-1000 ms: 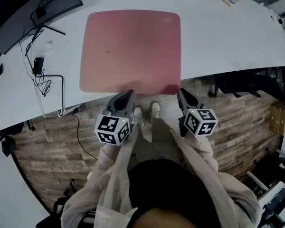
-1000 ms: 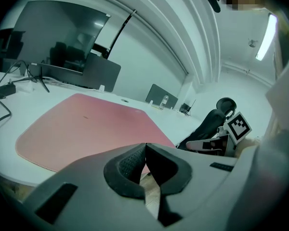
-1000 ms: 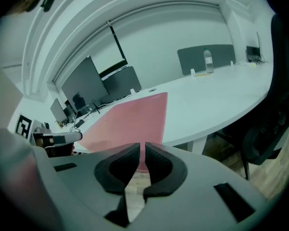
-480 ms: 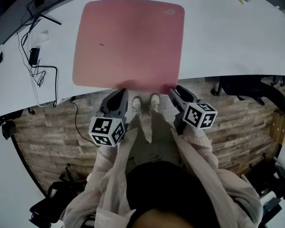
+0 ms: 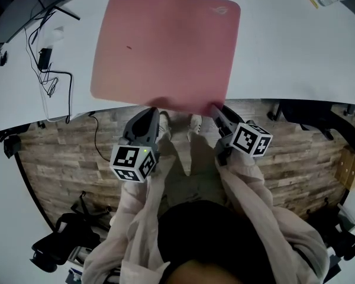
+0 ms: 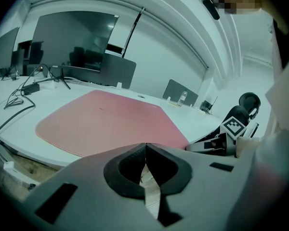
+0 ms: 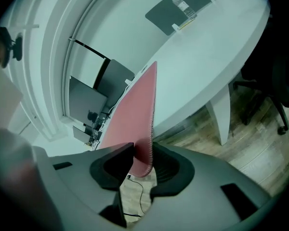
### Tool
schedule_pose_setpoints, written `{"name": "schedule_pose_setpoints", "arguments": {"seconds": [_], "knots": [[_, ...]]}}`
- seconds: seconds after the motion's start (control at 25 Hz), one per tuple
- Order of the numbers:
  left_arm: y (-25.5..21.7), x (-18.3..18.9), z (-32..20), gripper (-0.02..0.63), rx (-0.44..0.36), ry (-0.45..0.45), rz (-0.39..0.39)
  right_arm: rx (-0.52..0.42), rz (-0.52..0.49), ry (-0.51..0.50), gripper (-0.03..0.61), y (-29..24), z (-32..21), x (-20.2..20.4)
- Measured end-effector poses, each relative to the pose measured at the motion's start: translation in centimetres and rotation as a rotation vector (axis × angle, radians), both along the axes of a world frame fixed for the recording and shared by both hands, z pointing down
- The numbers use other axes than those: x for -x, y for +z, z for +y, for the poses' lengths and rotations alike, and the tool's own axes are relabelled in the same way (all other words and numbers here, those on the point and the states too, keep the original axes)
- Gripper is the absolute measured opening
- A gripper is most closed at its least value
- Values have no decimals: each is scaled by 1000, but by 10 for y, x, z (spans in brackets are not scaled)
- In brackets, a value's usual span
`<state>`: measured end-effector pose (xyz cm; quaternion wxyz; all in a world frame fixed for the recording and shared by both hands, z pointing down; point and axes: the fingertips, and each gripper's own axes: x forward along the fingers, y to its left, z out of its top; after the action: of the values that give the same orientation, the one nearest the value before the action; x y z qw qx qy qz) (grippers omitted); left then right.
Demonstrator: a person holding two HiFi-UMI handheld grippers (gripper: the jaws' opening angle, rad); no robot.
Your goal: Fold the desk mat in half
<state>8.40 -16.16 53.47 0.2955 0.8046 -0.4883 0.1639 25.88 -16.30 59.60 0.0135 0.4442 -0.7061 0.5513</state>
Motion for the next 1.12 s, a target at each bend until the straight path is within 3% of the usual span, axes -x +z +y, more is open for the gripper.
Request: {"name": "schedule_pose_setpoints", "arguments": {"seconds": [0.36, 0.76, 1.12], "knots": [[-2, 14, -11, 26, -25, 47, 49, -31, 83, 53, 43, -17, 0, 2], [-22, 72, -42, 26, -74, 134, 82, -27, 266, 175, 34, -38, 1, 11], [-28, 104, -61, 26, -92, 224, 105, -81, 331, 255, 32, -75, -9, 35]]}}
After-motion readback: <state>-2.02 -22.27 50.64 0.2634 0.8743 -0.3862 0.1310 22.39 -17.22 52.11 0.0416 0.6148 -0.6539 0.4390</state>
